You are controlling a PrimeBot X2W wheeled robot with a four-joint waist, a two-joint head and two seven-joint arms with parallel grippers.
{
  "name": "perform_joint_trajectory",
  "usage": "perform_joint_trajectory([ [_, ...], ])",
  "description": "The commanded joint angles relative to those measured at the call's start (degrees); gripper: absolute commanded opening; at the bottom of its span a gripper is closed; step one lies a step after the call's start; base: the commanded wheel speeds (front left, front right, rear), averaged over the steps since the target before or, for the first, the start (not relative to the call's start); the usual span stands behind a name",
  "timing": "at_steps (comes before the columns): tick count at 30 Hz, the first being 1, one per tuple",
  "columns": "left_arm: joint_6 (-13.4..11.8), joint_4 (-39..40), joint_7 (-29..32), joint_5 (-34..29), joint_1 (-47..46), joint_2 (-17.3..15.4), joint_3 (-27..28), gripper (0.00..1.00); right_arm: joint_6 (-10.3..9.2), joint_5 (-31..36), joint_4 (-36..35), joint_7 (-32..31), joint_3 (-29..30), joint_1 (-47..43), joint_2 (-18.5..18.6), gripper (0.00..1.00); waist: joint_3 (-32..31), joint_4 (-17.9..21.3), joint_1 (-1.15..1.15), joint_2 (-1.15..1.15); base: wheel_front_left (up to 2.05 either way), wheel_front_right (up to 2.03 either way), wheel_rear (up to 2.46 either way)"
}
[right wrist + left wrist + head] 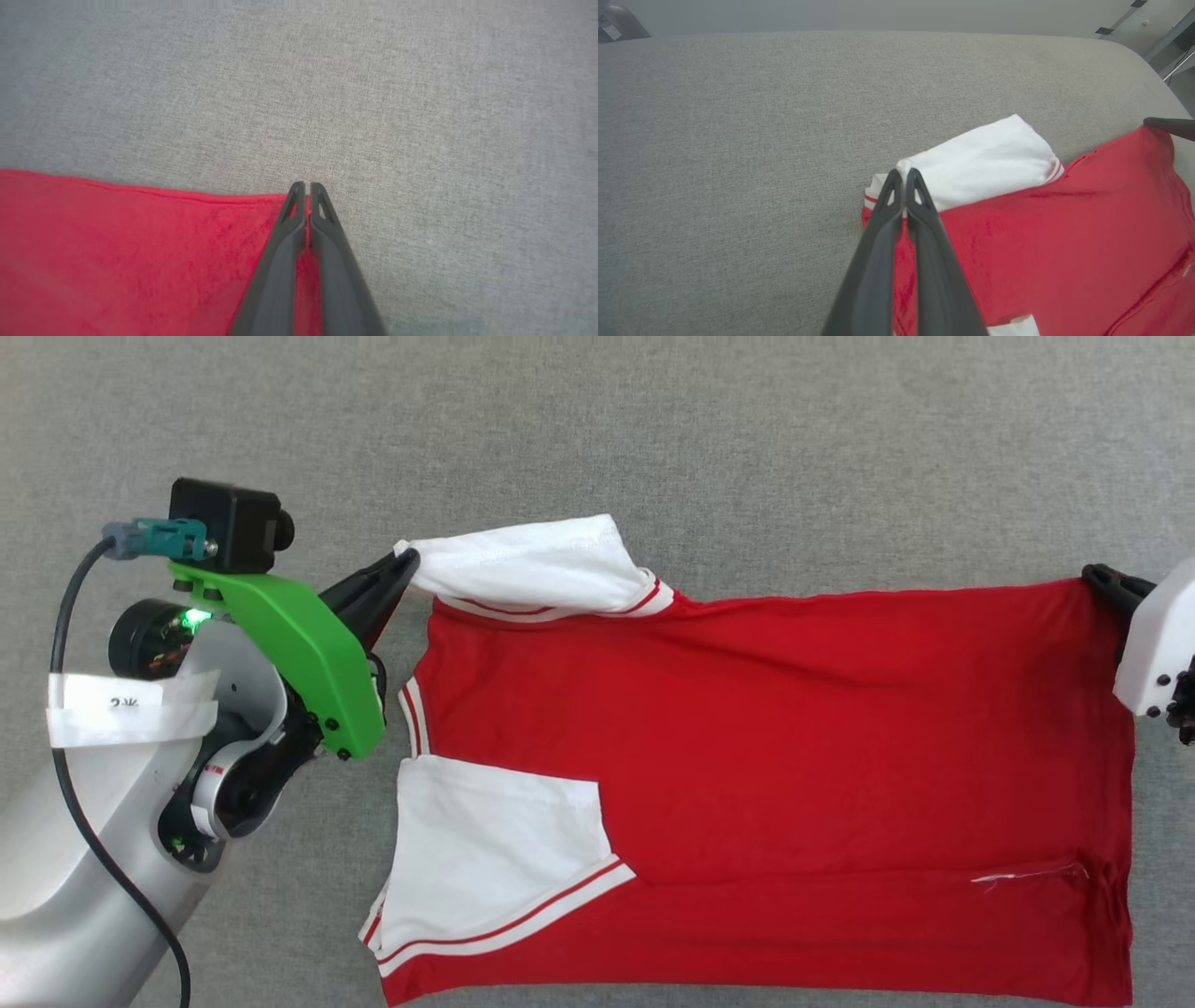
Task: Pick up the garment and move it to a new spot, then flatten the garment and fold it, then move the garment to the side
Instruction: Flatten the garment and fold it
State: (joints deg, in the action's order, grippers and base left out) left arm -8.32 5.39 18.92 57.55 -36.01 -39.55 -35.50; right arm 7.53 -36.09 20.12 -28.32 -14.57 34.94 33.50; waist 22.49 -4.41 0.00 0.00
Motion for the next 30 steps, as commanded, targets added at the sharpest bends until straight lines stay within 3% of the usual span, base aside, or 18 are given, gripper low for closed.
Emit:
perform_joint_trajectory([
  [1, 0.12, -0.6, -0.71, 0.19, 1.43, 0.25, 0.2, 0.0, -0.04, -0.48, 0.18, 1.61, 0.55, -1.39, -0.25, 0.0, -2.66, 0.47, 0.0, 0.0, 0.0, 0.0, 0.0],
  [8, 0.1, -1.74, -2.15, 0.97, 5.25, 0.18, -0.28, 0.0, -0.04, -3.3, -0.5, 8.15, 3.7, -6.42, -1.04, 0.0, -7.47, 0.56, 0.0, 0.0, 0.0, 0.0, 0.0],
  [17, -1.91, -0.37, -5.42, 2.31, 13.39, 0.08, -0.53, 0.0, -0.04, -5.52, -4.11, 14.4, 6.98, -15.19, -1.57, 0.0, -12.63, 0.28, 0.0, 0.0, 0.0, 0.0, 0.0],
  [30, -5.61, 3.62, -8.06, 5.22, 25.64, -1.29, -0.77, 0.0, -0.04, -8.55, -11.18, 16.28, 9.14, -29.37, -2.41, 0.0, -16.72, -0.2, 0.0, 0.0, 0.0, 0.0, 0.0],
])
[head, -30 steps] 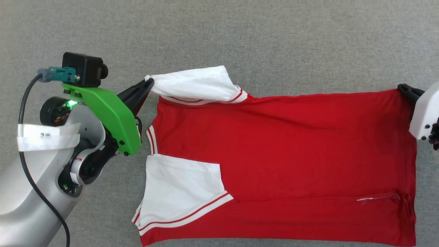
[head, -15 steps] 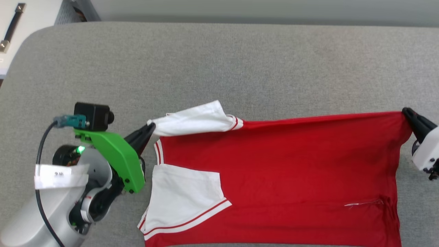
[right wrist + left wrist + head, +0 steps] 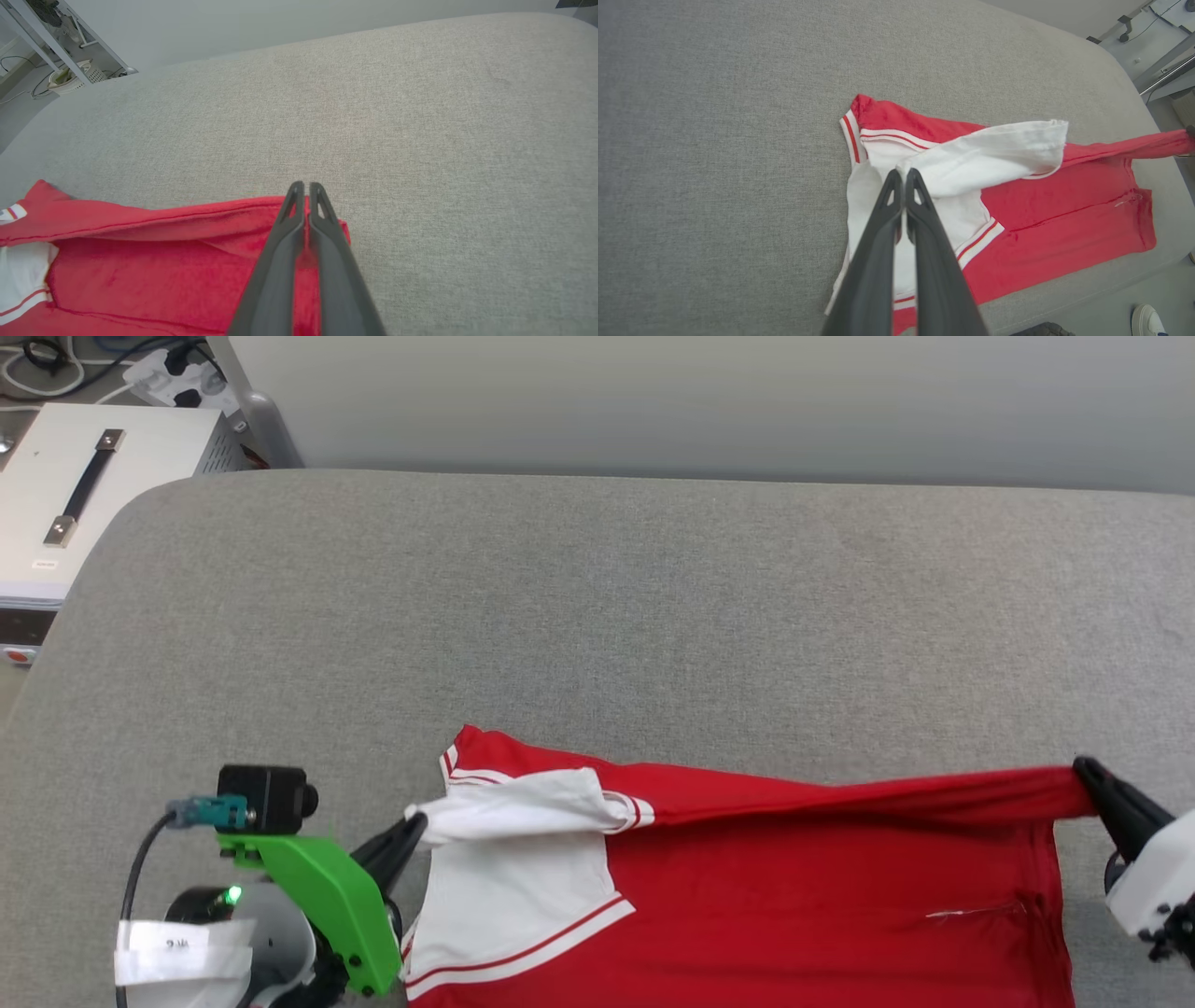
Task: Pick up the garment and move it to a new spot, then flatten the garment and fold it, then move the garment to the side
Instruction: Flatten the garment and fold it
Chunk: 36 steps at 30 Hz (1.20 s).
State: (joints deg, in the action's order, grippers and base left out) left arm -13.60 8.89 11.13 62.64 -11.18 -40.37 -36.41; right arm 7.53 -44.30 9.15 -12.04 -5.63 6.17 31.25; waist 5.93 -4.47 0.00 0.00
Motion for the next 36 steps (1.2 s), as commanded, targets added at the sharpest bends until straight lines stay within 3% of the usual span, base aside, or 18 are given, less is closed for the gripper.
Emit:
perform_joint_trajectory([
  [1, -0.62, 0.14, -0.28, 0.24, 1.55, -0.52, -0.05, 0.0, -0.04, -0.64, -0.86, -0.25, 0.31, -1.81, -0.24, 0.0, -0.24, -0.17, 0.0, 0.0, 0.0, 0.0, 0.0],
  [13, -0.4, -5.4, 1.89, -0.73, 4.46, -0.21, -4.29, 0.0, -0.04, -2.21, -5.87, -5.27, -2.23, -10.33, 1.65, 0.0, 0.6, 0.28, 0.0, 0.0, 0.0, 0.0, 0.0],
  [21, 1.91, -10.63, 2.75, -2.22, 2.69, 1.58, -6.87, 0.0, -0.04, -0.61, -5.89, -6.43, -5.46, -11.06, 4.74, 0.0, 1.75, 0.49, 0.0, 0.0, 0.0, 0.0, 0.0],
  [23, 2.47, -11.89, 2.91, -2.39, 2.29, 2.23, -7.42, 0.05, -0.04, -0.34, -5.59, -6.33, -6.12, -10.81, 5.09, 0.0, 1.9, 0.51, 0.0, 0.0, 0.0, 0.0, 0.0],
  [25, 2.97, -13.1, 2.87, -2.56, 2.03, 2.78, -7.85, 0.36, -0.04, -0.51, -5.18, -6.39, -6.79, -10.54, 5.21, 0.0, 1.9, 0.53, 0.0, 0.0, 0.0, 0.0, 0.0],
  [26, 3.06, -13.72, 2.79, -2.76, 1.85, 2.97, -8.01, 1.0, -0.04, -0.82, -4.81, -6.71, -7.13, -10.41, 5.23, 0.33, 1.81, 0.54, 0.0, 0.0, 0.0, 0.0, 0.0],
  [27, 3.1, -14.17, 2.66, -2.88, 1.75, 3.14, -8.08, 1.0, -0.04, -1.03, -4.47, -6.97, -7.33, -10.34, 5.24, 0.89, 1.67, 0.54, 0.0, 0.0, 0.0, 0.0, 0.0],
  [28, 3.12, -14.64, 2.3, -3.03, 1.67, 3.35, -8.07, 1.0, -0.04, -1.19, -4.15, -7.23, -7.59, -10.25, 5.29, 1.0, 1.43, 0.52, 0.0, 0.0, 0.0, 0.0, 0.0],
  [36, 3.14, -14.48, -1.83, -3.45, 1.2, 3.83, -6.15, 1.0, -0.04, -3.79, -4.45, -8.55, -6.99, -10.95, 5.48, 1.0, -1.03, 0.27, 0.0, 0.0, 0.0, 0.0, 0.0],
])
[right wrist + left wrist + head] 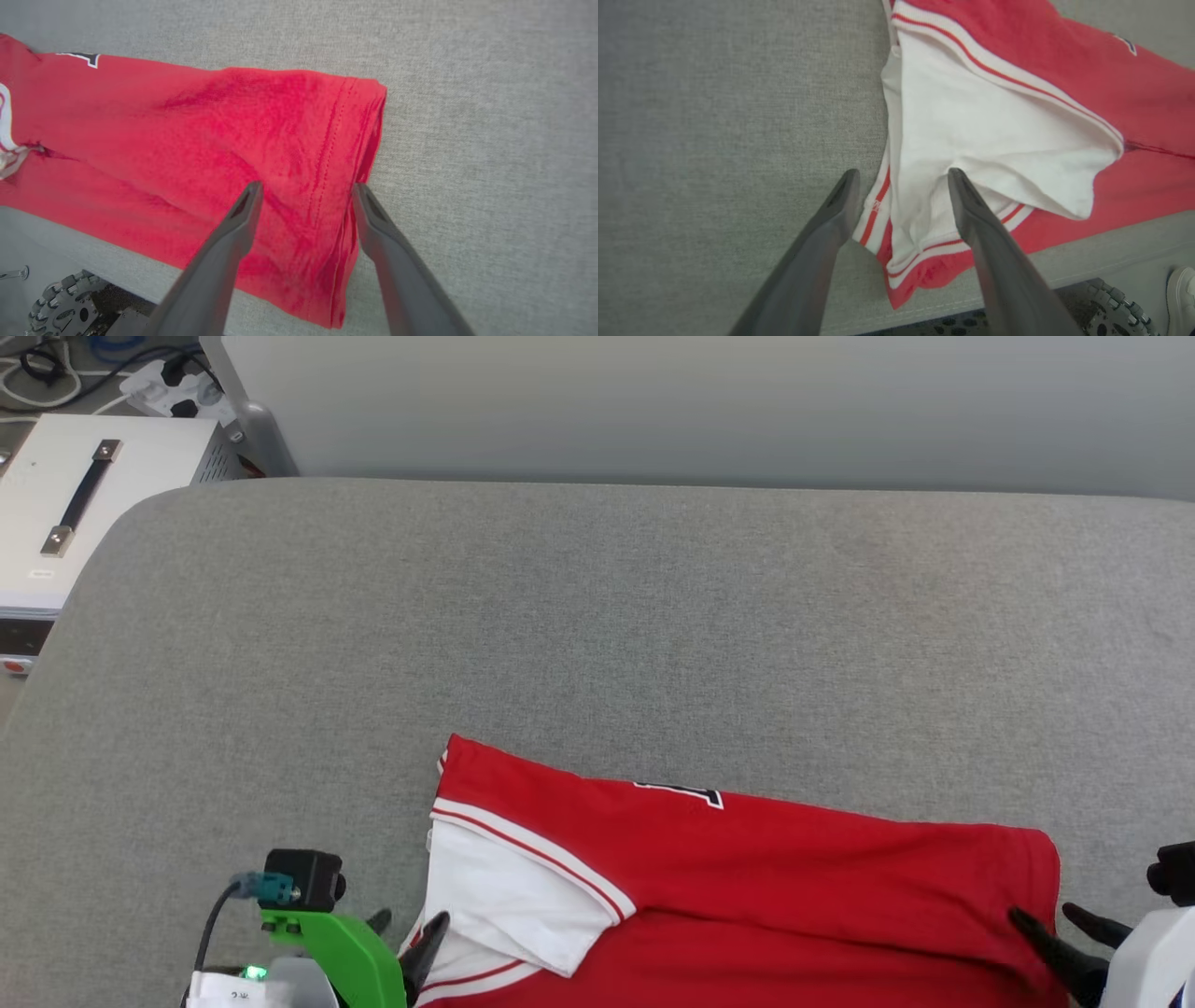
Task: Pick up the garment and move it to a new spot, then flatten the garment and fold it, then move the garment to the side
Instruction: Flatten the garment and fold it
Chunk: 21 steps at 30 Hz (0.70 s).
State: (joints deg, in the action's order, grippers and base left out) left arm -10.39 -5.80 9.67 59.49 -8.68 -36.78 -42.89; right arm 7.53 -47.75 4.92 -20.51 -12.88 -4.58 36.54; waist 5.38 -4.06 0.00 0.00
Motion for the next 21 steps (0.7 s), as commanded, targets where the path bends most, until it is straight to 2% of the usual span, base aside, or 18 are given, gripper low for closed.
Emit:
perform_joint_trajectory([
  [1, -0.33, 0.6, -1.24, -0.65, -1.49, 0.24, 0.73, 1.0, -0.04, -0.83, -0.47, -0.29, 0.93, -0.44, 0.1, 1.0, -0.68, -0.23, 0.0, 0.0, 0.0, 0.0, 0.0],
  [7, -2.44, 3.36, -9.44, -4.84, -3.26, 0.8, 3.42, 1.0, -0.04, -2.87, -3.21, -3.19, 7.0, -2.55, -1.41, 1.0, -1.14, -0.92, 0.0, 0.0, 0.0, 0.0, 0.0],
  [14, -4.01, 1.88, -21.52, -11.29, -4.32, 2.47, 5.59, 1.0, -0.04, -0.55, -2.1, -9.24, 12.81, -3.15, -6.55, 1.0, -0.07, -1.57, 0.0, 0.0, 0.0, 0.0, 0.0],
  [18, -3.27, 0.87, -24.4, -16.61, -4.93, 3.96, 7.33, 1.0, -0.04, 2.28, 0.07, -10.82, 16.05, -2.86, -9.58, 1.0, 0.97, -2.34, 0.0, 0.0, 0.0, 0.0, 0.0],
  [21, -1.97, 2.22, -24.63, -21.38, -4.24, 6.12, 11.8, 1.0, -0.04, 2.24, 1.63, -12.31, 18.36, -2.34, -12.18, 1.0, 1.75, -2.93, 0.0, 0.0, 0.0, 0.0, 0.0],
])
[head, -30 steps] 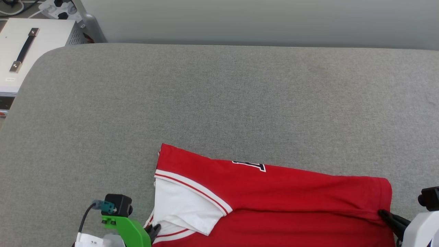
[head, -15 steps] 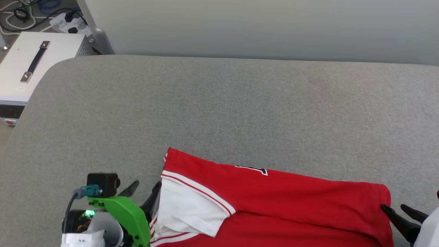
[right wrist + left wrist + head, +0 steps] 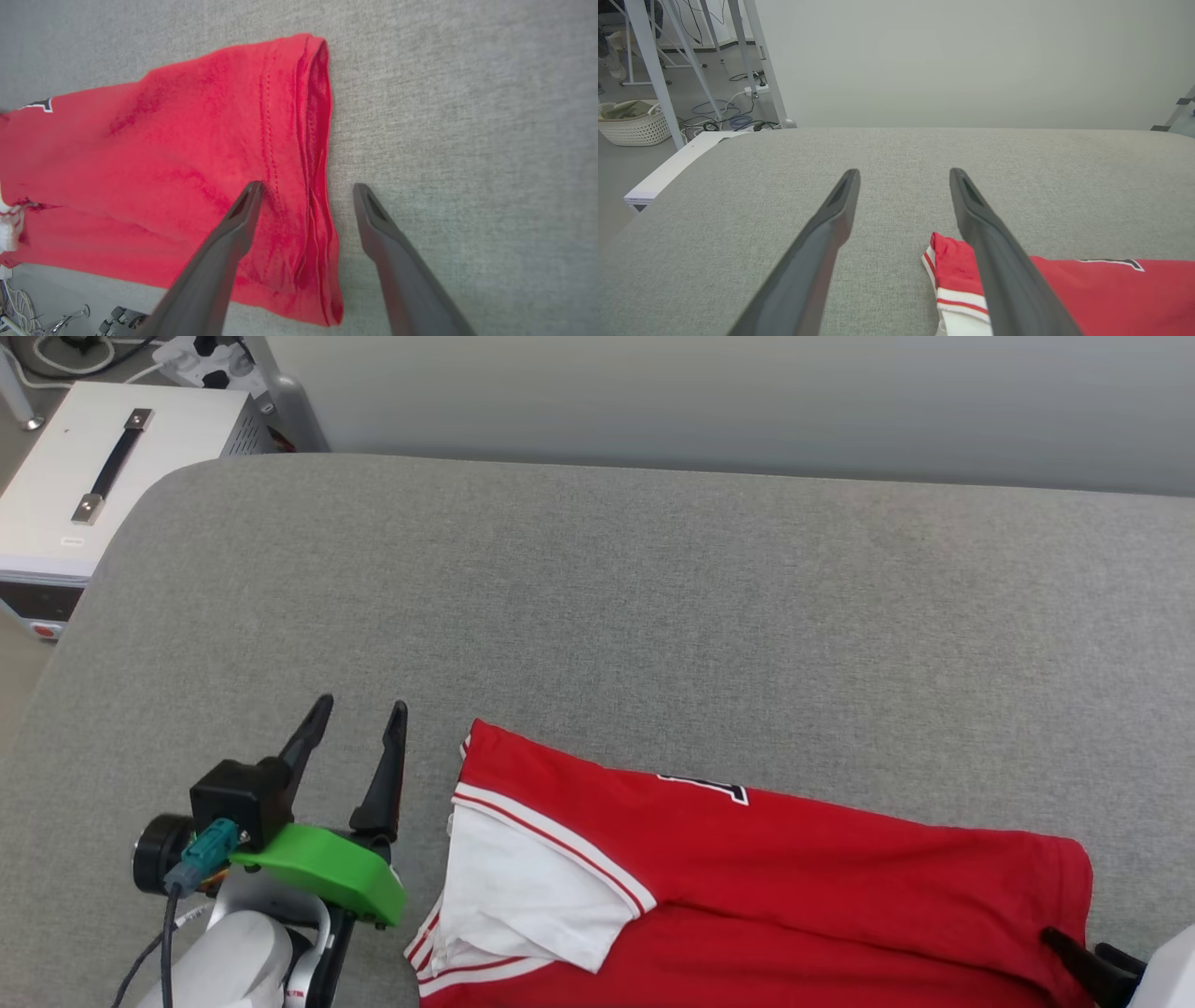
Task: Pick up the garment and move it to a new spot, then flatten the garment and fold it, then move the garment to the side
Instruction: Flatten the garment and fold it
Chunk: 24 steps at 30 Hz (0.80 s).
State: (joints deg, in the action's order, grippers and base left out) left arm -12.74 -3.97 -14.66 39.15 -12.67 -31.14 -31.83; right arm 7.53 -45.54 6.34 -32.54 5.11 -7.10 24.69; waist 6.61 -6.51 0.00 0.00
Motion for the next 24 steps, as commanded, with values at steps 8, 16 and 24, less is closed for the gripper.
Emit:
perform_joint_trajectory([
  [8, 5.29, 0.65, -0.32, -8.95, 4.55, 5.67, 9.96, 1.0, -0.04, -1.3, 3.37, -4.59, 2.08, 1.39, -4.06, 1.0, 1.69, -1.2, 0.0, 0.0, 0.0, 0.0, 0.0],
  [16, 9.82, -1.04, -0.33, -13.4, 6.18, 9.33, 15.12, 1.0, -0.04, -3.19, 4.39, -6.4, -0.28, 2.41, -7.29, 1.0, 1.65, -1.32, 0.0, 0.0, 0.0, 0.0, 0.0],
  [24, 13.27, -2.7, -0.33, -16.08, 6.43, 11.82, 18.66, 1.0, -0.04, -3.12, 6.18, -4.24, -2.06, 3.19, -7.52, 0.0, 1.21, -1.0, 0.0, 0.0, 0.0, 0.0, 0.0],
])
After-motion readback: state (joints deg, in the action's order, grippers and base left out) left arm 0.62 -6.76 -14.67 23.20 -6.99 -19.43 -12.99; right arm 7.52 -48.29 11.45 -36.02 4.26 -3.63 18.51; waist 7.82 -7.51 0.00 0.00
